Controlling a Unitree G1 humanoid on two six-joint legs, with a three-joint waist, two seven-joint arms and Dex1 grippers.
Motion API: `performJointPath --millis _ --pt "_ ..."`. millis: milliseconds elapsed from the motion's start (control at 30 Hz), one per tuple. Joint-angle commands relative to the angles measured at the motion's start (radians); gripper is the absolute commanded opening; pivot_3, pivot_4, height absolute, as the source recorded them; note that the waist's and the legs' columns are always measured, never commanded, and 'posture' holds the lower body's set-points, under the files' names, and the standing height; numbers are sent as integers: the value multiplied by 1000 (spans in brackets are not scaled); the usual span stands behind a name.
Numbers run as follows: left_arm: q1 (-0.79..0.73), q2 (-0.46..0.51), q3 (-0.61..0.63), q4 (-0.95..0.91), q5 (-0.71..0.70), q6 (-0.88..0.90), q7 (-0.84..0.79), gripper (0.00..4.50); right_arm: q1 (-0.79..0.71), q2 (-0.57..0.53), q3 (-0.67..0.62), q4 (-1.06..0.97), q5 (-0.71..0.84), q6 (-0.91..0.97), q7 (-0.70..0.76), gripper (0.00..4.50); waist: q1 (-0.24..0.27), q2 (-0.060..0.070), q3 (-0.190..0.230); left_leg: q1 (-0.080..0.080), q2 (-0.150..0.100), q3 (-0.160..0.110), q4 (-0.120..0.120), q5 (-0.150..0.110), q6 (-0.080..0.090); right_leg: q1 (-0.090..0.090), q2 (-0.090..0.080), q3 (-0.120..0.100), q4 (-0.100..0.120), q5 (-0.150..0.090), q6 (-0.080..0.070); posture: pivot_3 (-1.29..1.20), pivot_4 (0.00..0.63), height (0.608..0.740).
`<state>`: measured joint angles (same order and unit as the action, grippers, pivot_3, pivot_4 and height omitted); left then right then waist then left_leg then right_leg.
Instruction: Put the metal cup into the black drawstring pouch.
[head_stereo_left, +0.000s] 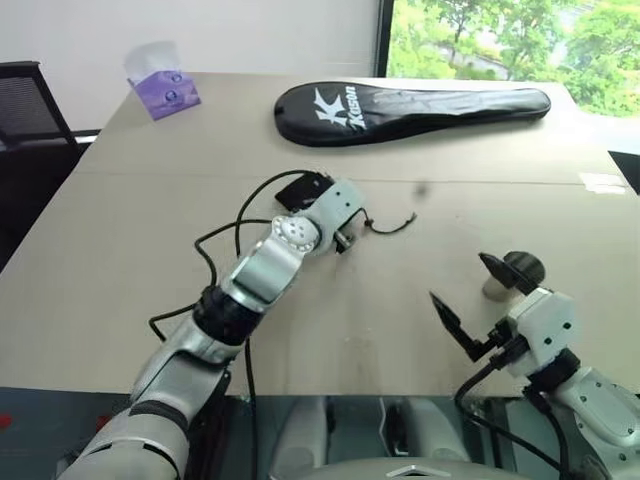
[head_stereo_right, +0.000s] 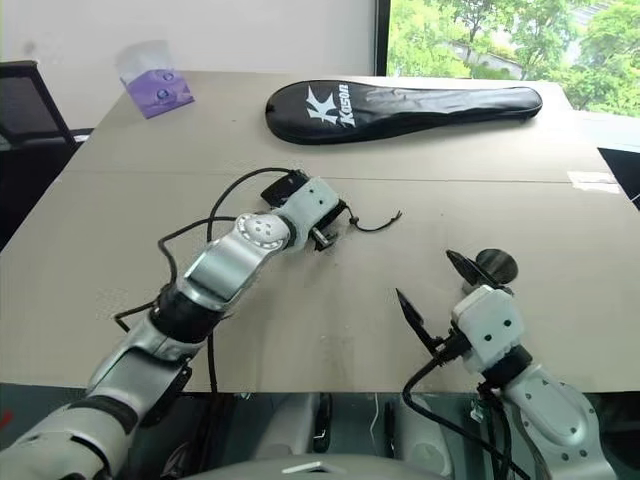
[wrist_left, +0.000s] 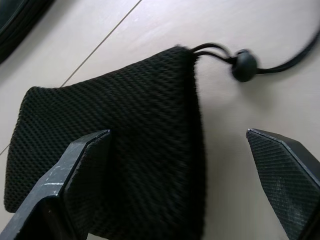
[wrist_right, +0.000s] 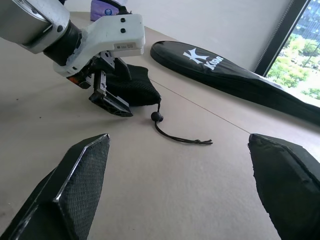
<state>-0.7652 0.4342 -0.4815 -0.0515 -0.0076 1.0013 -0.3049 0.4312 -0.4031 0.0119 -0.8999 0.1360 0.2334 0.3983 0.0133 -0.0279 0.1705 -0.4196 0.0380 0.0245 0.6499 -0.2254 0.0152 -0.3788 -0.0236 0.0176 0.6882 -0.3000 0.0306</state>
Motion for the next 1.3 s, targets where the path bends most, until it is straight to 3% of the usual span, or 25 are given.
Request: performJointPath --millis 33,67,167,367,433,600,733,867,967,1133,1300 --pt "-55 -25 -8 66 75 -84 21 4485 14 6 6 -55 -9 -1 -17 4500 0 0 0 -1 0 0 0 0 0 0 0 0 0 0 0 0 150 740" --pt "-64 -32 -12 89 95 -97 27 4485 21 5 4 -59 -13 -2 -19 4500 0 0 0 -1 0 0 0 0 0 0 0 0 0 0 0 0 150 740" --pt "-77 -29 -29 108 149 -133 14 3591 47 2 -10 -71 -21 -12 -20 4500 0 0 0 -1 0 0 1 0 0 0 0 -1 0 0 0 0 150 740" --pt "-36 26 -33 62 211 -175 -32 686 65 13 4 -63 -37 -28 -28 4500 -4 0 0 -1 0 0 1 0 0 0 0 -1 0 0 0 0 150 740" --pt "-16 64 -12 45 218 -208 -57 37 64 17 4 -56 -39 -31 -27 4500 -3 0 0 -1 0 0 1 0 0 0 0 0 0 0 0 0 150 740" --pt "52 162 116 30 110 -345 -215 37 62 10 -11 -63 -57 27 -36 4500 -3 0 0 -1 1 0 1 1 -2 0 -1 0 0 0 0 0 150 740" --pt "53 116 318 83 -236 -219 -521 37 52 -27 -35 -142 -130 170 -73 4500 5 0 0 -2 0 -1 2 1 -2 0 -3 -3 0 0 0 0 150 740" --pt "-4 97 441 181 -452 35 -659 37 26 -88 -99 -147 96 161 -52 4500 -2 0 0 -3 -1 -2 4 1 -2 0 -3 -6 1 0 0 0 150 740" --pt "-46 103 462 243 -513 128 -697 37 -8 -190 -160 -147 240 181 -125 4500 -9 0 0 -2 0 -2 4 0 0 0 -1 -6 3 0 0 0 150 740" --pt "-72 111 425 299 -514 135 -722 37 -74 -446 -354 -147 595 350 -344 4500 -22 0 0 0 -1 0 4 0 0 1 -2 -3 6 0 0 0 150 740" --pt "-64 85 394 248 -502 85 -701 37 -209 -557 -499 -38 889 618 -454 4500 -24 -1 0 -1 0 -2 4 0 0 0 -2 -1 6 0 0 0 150 740"
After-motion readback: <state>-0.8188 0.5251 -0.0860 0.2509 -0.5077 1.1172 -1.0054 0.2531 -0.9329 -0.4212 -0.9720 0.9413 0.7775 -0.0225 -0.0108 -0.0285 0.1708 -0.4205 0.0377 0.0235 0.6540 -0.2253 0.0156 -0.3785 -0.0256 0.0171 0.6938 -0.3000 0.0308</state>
